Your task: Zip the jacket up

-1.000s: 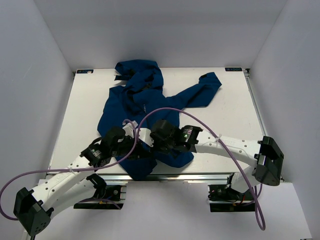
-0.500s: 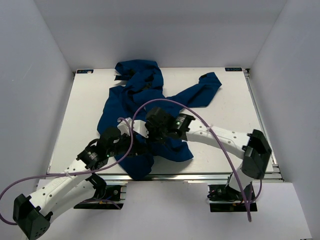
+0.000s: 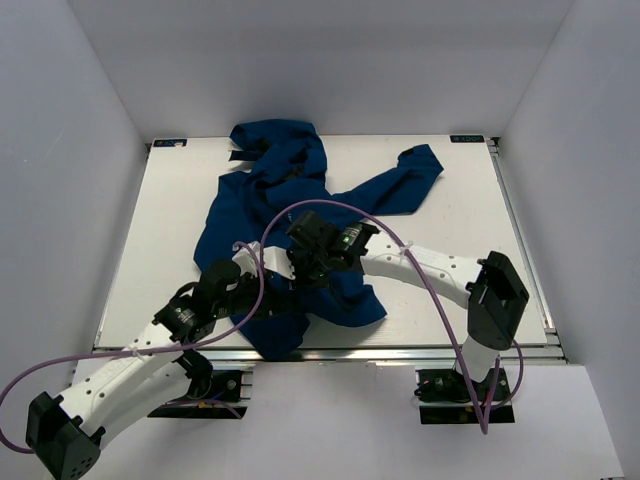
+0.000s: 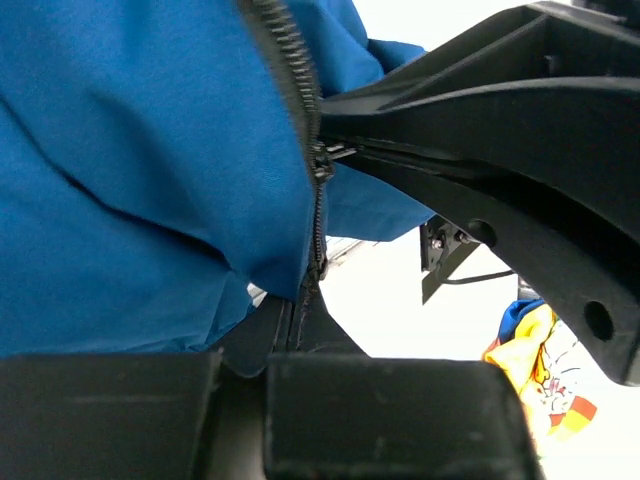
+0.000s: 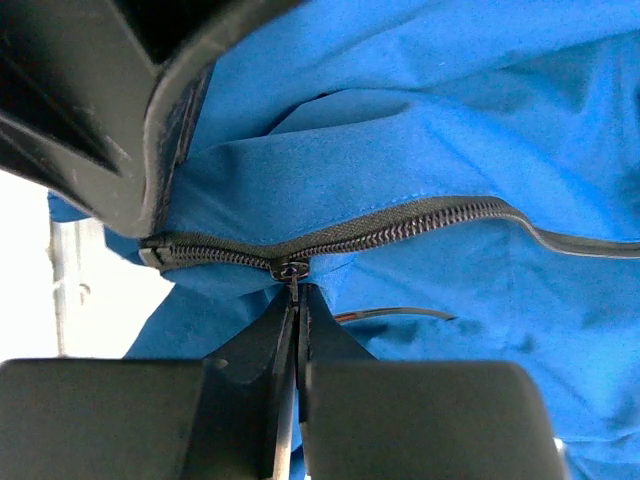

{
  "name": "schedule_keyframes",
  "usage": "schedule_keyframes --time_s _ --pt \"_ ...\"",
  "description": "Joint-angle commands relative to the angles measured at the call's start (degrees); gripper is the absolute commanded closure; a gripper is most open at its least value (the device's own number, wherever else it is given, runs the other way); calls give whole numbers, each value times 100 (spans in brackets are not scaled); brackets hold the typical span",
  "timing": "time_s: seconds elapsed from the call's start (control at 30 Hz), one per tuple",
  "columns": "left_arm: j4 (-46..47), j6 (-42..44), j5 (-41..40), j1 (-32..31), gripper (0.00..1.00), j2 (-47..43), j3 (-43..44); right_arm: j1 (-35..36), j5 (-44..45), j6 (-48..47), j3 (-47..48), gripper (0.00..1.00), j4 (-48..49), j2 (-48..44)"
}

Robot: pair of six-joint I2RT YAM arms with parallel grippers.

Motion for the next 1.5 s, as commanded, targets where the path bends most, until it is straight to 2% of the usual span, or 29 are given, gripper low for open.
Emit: schedule_keyframes --time_s 0.0,0.07,0.1,0.17,0.27,0.37,0.43,0.47,0.5,0.57,0.6,0.7,0.77,0.87,0.9,1.0,1.07,1.17,1.27,1.4,1.47 --pt "-2954 271 1966 -336 100 18 -479 -1415 3684 -809 310 100 1622 -327" --pt "-2928 245 2036 -336 100 0 -523 -1476 4140 -914 258 100 2245 -362" --pt "-2902 218 2071 -336 100 -8 -532 -1494 4307 -959 180 100 2997 -362" --pt "-2902 139 2185 -336 100 -44 -575 -1511 5027 -985 327 100 3476 -162" --pt "-2875 16 2300 -327 100 -210 -620 -1661 5451 -1196 776 100 3593 191" --pt "-2884 -37 2274 -327 100 -237 -628 -1740 4891 -778 838 100 3015 175" --pt "-2893 -55 2283 -327 100 -281 -620 -1793 4144 -608 646 100 2670 -70" --pt "-2971 -98 2248 -336 100 -316 -620 -1828 3907 -607 549 100 2705 -150" --pt "-3007 -107 2247 -336 100 -386 -620 -1837 3226 -764 539 100 2531 -230" --pt "-3016 -134 2265 -336 100 -413 -628 -1846 2494 -1089 671 100 1829 -458" --pt "-2972 -125 2274 -336 100 -395 -594 -1854 2089 -1404 767 100 1522 -537" --pt "-2858 76 2011 -327 100 -54 -340 -1854 370 -1258 1661 100 187 -564" --pt "-2823 322 1914 -336 100 333 -164 -1846 39 -1215 2215 100 -805 -477" --pt "-2945 569 1615 -336 100 606 249 -1811 527 -1197 2132 100 -1215 -432" --pt "-2937 578 1580 -336 100 607 320 -1802 1400 -1118 1930 100 -1075 -459" --pt "-2805 552 1703 -336 100 536 304 -1679 3247 -968 948 100 -504 -599" --pt "-2866 561 1650 -336 100 580 329 -1617 3779 -811 751 100 -642 -547" --pt "-2849 596 1597 -336 100 598 426 -1398 3694 -722 707 100 -924 -546" --pt "-2858 648 1501 -327 100 615 619 -1029 3712 -844 513 100 -749 -731" --pt "-2928 763 1553 -336 100 519 795 -581 3307 -1361 -13 100 101 -1038" --pt "-2928 824 1737 -327 100 431 839 -545 3360 -1626 -566 100 1181 -1109"
